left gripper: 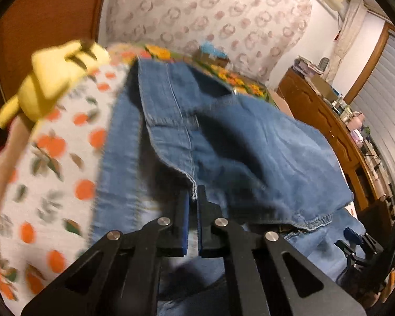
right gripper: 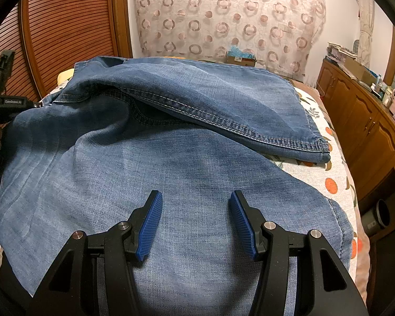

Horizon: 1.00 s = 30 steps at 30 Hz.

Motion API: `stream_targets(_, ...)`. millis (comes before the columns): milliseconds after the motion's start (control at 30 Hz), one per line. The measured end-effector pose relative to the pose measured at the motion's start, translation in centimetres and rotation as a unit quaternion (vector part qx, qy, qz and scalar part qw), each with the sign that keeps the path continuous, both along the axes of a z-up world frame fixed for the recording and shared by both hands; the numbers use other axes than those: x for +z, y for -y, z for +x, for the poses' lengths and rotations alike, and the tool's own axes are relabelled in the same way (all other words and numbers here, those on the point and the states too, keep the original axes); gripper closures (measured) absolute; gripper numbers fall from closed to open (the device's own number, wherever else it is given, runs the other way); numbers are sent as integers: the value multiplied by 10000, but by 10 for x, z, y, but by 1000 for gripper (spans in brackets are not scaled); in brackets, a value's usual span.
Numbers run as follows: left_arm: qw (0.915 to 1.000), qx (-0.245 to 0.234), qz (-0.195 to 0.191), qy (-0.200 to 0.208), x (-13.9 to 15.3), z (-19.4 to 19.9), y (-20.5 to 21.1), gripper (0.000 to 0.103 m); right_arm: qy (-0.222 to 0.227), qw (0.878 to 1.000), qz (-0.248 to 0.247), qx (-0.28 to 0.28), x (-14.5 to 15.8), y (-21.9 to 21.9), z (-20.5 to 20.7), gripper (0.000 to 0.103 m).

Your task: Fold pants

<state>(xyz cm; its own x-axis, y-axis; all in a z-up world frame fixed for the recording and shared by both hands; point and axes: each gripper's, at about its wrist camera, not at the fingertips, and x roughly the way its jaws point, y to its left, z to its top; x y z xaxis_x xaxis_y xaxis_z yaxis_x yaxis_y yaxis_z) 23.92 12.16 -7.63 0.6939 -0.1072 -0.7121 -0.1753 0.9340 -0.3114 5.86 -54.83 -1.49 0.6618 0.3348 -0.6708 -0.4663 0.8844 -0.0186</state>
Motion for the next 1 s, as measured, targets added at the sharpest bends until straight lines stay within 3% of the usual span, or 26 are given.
stream_targets(233, 9980, 466, 354, 223, 19, -14, -52, 99, 2, 10000, -3, 1, 0, 0, 0, 47)
stream_targets(467, 9981, 364, 491, -70, -5, -16, -60, 98, 12, 10000, -18, 2, 0, 1, -1, 47)
stream_targets(533, 9980, 262, 558, -122, -9, -15, -53, 94, 16, 10000, -12, 2, 1, 2, -2, 47)
stream_targets(600, 9973, 179, 705, -52, -7, -17, -46, 83, 31, 10000, 39, 11, 2, 4, -3, 47)
stream_targets(733, 9945, 19, 1017, 264, 10, -26, -37, 71, 107, 9996, 240, -31, 9, 14, -3, 47)
stream_targets(800, 9921, -48, 1176, 422, 21, -30, -31, 58, 109, 9991, 400, -69, 16, 24, -1, 47)
stream_targets(1000, 9884, -474, 1346, 523, 30, -24, 0, 56, 114, 9962, 784, -358, 42, 67, 24, 47)
